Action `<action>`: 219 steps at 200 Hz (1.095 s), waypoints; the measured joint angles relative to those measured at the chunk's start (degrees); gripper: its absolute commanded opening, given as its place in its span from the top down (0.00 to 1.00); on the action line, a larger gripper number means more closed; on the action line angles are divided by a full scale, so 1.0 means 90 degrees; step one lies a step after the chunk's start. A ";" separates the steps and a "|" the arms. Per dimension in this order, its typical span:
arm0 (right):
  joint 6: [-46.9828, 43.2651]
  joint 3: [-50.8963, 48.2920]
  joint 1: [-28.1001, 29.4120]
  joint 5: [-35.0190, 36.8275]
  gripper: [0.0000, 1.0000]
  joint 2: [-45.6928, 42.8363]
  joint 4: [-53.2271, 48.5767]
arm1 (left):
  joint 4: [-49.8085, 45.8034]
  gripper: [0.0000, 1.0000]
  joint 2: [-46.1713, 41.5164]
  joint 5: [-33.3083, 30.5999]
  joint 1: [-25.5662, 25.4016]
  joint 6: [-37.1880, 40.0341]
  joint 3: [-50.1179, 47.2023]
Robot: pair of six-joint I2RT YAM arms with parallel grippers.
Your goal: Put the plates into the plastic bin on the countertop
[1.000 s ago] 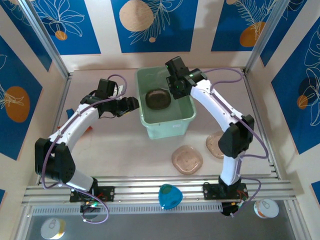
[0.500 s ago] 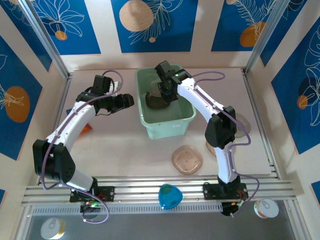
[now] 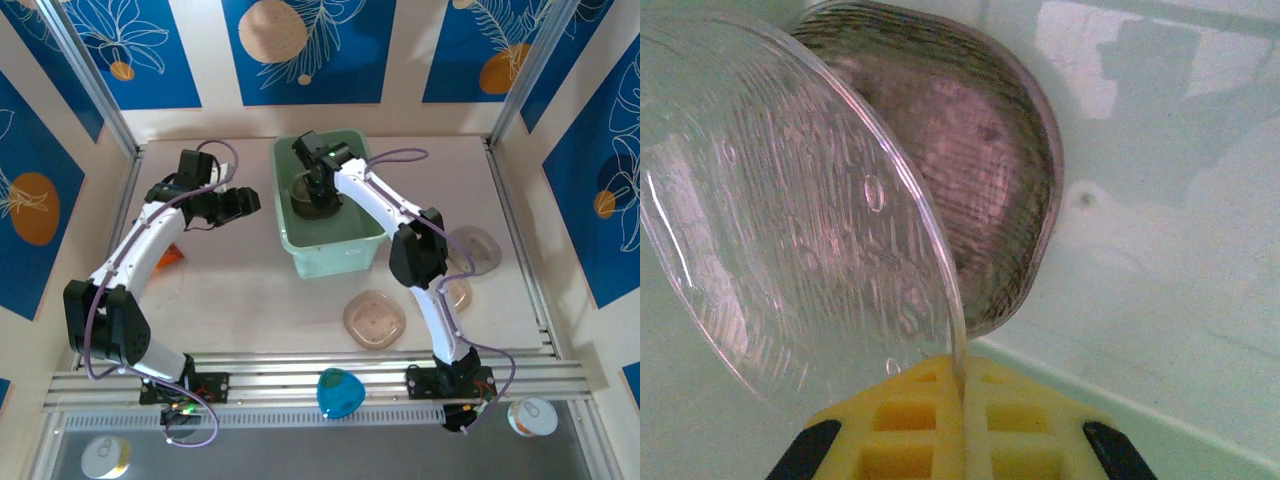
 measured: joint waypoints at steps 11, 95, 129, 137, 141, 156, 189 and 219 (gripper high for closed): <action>0.0044 0.0002 0.0002 0.0017 1.00 0.0087 -0.0039 | -0.0024 0.34 0.0002 0.0002 0.0051 0.0019 0.0000; 0.0095 0.0175 -0.0049 0.0039 0.94 0.0680 -0.0034 | -0.0073 0.34 0.0000 0.0092 0.0238 0.0138 -0.0068; 0.0083 0.0272 -0.0073 0.0087 0.63 0.0699 -0.0017 | -0.0073 0.34 0.0000 0.0126 0.0257 0.0138 -0.0068; 0.0058 0.0308 -0.0073 0.0102 0.55 0.0699 -0.0010 | -0.0070 0.34 0.0000 0.0151 0.0260 0.0138 -0.0068; 0.0056 0.0333 -0.0073 0.0114 0.52 0.0699 -0.0002 | -0.0070 0.34 0.0000 0.0165 0.0262 0.0138 -0.0068; 0.0012 0.0403 -0.0073 0.0131 0.40 0.0699 0.0027 | -0.0073 0.34 0.0000 0.0189 0.0265 0.0136 -0.0068; -0.0136 0.0476 -0.0075 0.0107 0.21 0.0699 0.0117 | -0.0070 0.34 0.0000 0.0248 0.0265 0.0131 -0.0068; -0.0396 0.0476 -0.0058 0.0124 0.08 0.0685 0.0168 | -0.0066 0.34 0.0000 0.0355 0.0265 0.0090 -0.0070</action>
